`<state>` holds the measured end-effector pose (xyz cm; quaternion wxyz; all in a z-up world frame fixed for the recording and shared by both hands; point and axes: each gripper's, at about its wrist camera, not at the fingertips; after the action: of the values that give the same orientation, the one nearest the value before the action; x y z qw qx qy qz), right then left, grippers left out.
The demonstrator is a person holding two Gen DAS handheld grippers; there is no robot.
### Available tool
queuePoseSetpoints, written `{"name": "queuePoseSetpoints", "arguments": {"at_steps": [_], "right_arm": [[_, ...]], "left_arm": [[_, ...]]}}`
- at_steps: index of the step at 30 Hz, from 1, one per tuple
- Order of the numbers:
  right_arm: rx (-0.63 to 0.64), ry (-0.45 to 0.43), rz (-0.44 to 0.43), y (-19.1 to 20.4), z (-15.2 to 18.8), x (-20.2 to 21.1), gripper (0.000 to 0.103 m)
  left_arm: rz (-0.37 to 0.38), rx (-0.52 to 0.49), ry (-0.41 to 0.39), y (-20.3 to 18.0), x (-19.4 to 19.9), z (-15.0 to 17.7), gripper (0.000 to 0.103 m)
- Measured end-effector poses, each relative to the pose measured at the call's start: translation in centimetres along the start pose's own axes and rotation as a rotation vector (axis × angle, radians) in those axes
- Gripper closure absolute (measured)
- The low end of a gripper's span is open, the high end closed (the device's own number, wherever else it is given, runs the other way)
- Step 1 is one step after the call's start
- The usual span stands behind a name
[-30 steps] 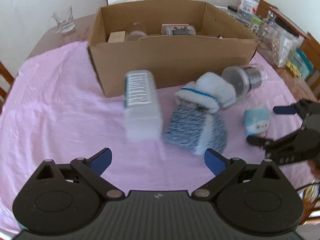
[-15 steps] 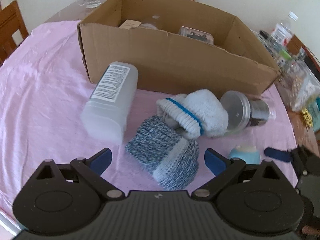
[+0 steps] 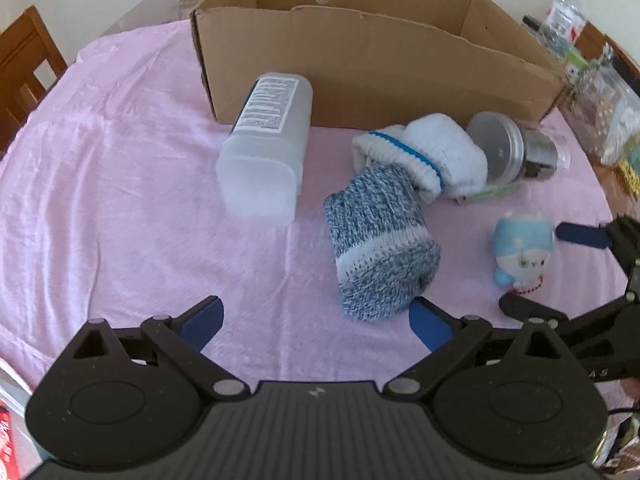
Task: Organize objects
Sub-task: 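Return both tools to the table toward the grey sock and figurine, then grasp the blue-white figurine with the right tool while the left grasps the grey knit sock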
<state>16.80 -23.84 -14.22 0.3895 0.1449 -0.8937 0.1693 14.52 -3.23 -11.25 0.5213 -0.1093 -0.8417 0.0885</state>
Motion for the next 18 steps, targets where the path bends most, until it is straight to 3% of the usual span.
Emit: {"name": "queuePoseSetpoints", "arguments": {"at_steps": [4, 9, 13, 16, 18], "right_arm": [[0.014, -0.005, -0.011, 0.3, 0.4, 0.6, 0.0], [0.023, -0.014, -0.021, 0.2, 0.6, 0.7, 0.0], [0.026, -0.018, -0.024, 0.1, 0.7, 0.7, 0.0], [0.029, -0.008, -0.024, 0.2, 0.4, 0.6, 0.0], [0.031, 0.002, -0.025, 0.3, 0.2, 0.6, 0.0]], "left_arm": [[0.026, -0.031, -0.038, -1.2, -0.2, -0.5, 0.007], [0.089, -0.017, -0.056, -2.1, -1.4, -1.5, 0.021], [0.109, 0.018, -0.038, -1.5, -2.5, -1.7, 0.03], [0.102, -0.013, -0.052, -1.9, -2.6, -1.3, 0.032], [0.094, -0.037, -0.055, -2.2, -2.5, -1.2, 0.038]]}}
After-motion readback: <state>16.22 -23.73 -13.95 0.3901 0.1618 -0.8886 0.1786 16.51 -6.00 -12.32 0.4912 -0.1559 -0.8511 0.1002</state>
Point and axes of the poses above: each gripper's, at about its wrist camera, not at the fingertips, and x roughly against the way its jaws point, y to its left, z to its underside, and after that the axes turned 14 degrees about z, right-handed
